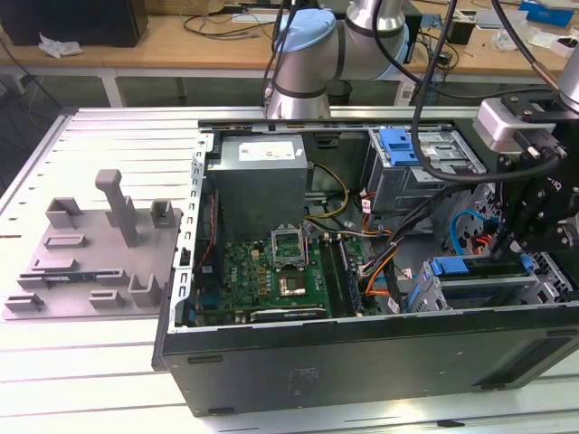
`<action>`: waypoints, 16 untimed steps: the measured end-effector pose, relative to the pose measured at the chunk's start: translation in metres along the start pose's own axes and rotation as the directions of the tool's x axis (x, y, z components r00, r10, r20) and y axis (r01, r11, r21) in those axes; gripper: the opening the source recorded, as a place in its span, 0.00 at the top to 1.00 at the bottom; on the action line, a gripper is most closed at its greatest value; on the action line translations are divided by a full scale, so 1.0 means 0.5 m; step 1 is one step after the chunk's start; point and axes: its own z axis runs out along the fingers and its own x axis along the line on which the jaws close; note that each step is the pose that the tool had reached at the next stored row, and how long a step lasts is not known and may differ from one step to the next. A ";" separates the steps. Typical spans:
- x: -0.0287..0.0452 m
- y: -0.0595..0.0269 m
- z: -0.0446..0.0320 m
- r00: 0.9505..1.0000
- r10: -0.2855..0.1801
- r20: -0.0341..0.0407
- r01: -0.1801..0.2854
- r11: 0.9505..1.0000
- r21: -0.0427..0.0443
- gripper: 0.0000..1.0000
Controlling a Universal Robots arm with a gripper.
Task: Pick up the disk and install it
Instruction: 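Insert the first disk wire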
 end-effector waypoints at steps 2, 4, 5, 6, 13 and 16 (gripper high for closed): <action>0.000 0.000 0.002 1.000 0.000 0.000 0.000 1.000 0.000 0.84; 0.000 0.000 0.005 1.000 0.000 0.000 0.000 1.000 0.000 0.84; 0.000 0.000 0.005 1.000 0.000 0.000 0.000 1.000 0.000 0.84; 0.000 0.000 0.006 1.000 0.000 -0.001 0.000 1.000 0.000 0.84; 0.000 0.000 0.007 1.000 0.000 0.000 0.000 1.000 0.000 0.84; 0.000 0.001 0.007 1.000 0.000 0.001 0.000 1.000 0.000 0.76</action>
